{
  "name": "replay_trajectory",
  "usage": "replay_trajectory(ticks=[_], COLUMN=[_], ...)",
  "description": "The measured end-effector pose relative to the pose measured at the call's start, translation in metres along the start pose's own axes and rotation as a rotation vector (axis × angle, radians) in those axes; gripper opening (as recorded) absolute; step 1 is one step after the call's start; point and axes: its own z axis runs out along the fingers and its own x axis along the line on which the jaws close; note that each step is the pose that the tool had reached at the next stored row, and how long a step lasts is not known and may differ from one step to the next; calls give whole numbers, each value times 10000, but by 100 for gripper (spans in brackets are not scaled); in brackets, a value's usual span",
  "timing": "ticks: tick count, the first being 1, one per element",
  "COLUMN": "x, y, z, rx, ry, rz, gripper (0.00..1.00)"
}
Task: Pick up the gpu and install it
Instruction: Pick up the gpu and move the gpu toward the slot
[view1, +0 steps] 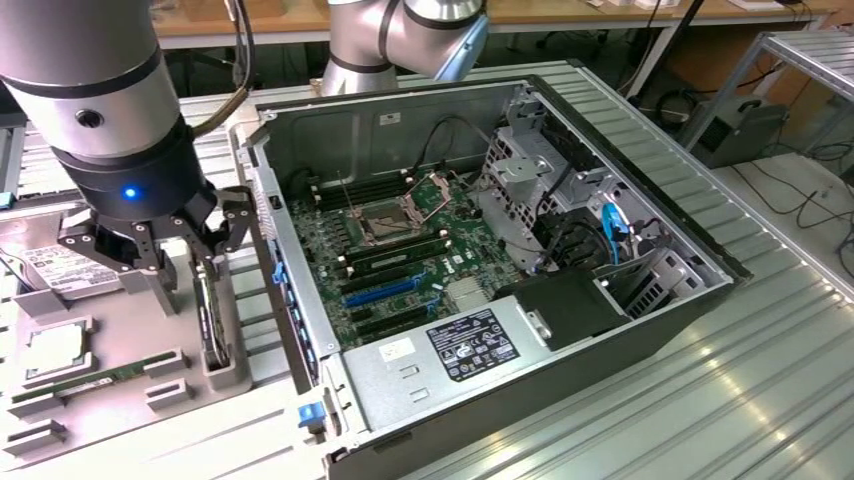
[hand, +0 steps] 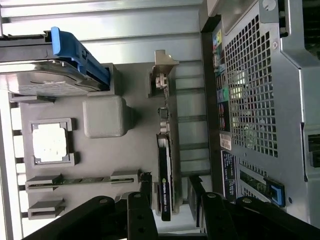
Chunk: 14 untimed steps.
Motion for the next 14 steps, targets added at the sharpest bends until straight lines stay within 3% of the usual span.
replay_trajectory(ticks=[14], x=[11], y=[54], z=[262], rx=[-1], ry=[-1], rz=[0], gripper=[42])
